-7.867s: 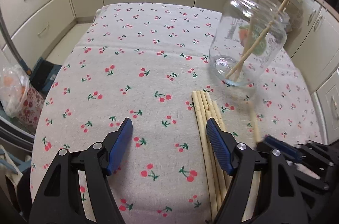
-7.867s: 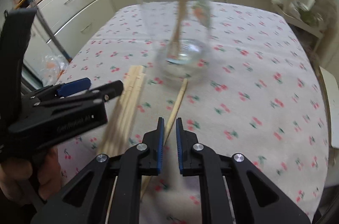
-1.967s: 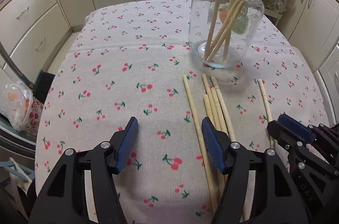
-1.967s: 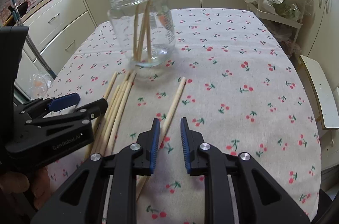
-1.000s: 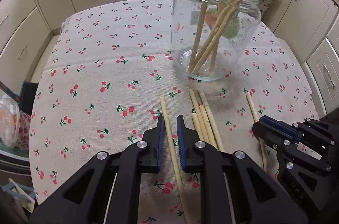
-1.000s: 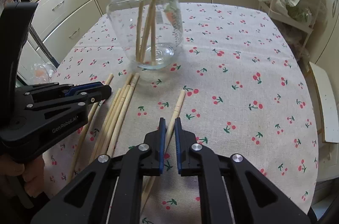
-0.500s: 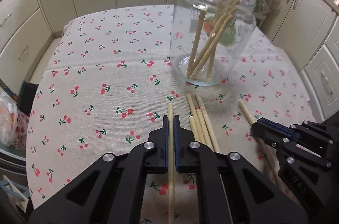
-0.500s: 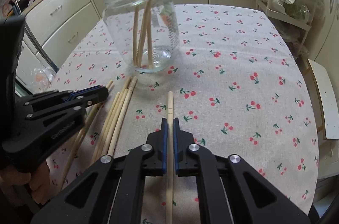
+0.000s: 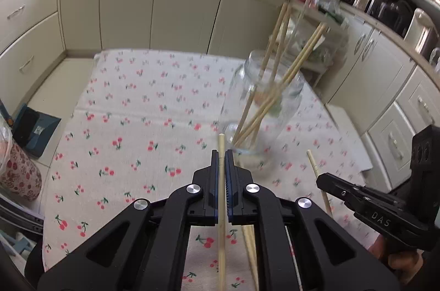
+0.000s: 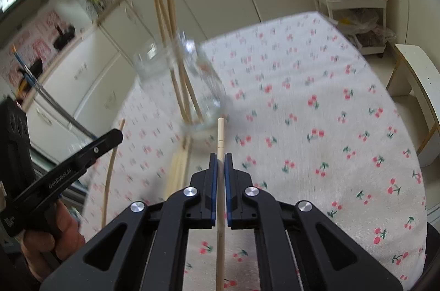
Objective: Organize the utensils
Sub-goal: 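Close both tools on bamboo chopsticks and lift them from the pile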
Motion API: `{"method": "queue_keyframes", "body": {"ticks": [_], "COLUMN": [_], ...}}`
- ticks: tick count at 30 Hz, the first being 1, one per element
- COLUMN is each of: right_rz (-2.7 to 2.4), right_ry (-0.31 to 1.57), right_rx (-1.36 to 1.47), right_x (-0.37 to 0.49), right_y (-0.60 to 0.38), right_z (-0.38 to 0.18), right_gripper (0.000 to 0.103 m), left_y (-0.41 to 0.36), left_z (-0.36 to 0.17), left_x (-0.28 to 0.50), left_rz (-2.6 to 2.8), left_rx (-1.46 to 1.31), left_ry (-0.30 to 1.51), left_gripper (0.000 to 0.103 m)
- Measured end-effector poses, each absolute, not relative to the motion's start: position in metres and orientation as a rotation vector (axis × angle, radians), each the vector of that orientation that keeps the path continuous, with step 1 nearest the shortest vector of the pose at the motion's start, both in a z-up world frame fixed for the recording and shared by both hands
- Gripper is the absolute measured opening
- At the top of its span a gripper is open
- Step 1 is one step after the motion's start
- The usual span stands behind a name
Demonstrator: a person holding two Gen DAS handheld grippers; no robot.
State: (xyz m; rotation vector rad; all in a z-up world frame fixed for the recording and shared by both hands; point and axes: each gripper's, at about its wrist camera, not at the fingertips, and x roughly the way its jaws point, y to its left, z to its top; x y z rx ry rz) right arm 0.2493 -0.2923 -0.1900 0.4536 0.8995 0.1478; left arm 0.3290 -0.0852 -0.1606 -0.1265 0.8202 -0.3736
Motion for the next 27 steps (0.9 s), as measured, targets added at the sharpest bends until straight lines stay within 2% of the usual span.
{"method": "queue_keyframes", "body": {"ticks": [18,27], "right_rz": [0.099,0.05], "right_ry": [0.344,0.159], "right_rx": [0.553,0.585], "right_x": [0.255,0.277], "right_y": [-0.308,-0.309], "right_z": [-0.066,-0.04], "right_gripper": [0.006,0.006], "left_y": [-0.089,-0.096], "left_z": [-0.051,-0.026], "left_x": [0.334,0.359], "left_rz": [-0.459,-0.476], "left_rx": [-0.323,-0.395], "left_ry": [0.468,0.353], "left_gripper": [0.004,0.004]}}
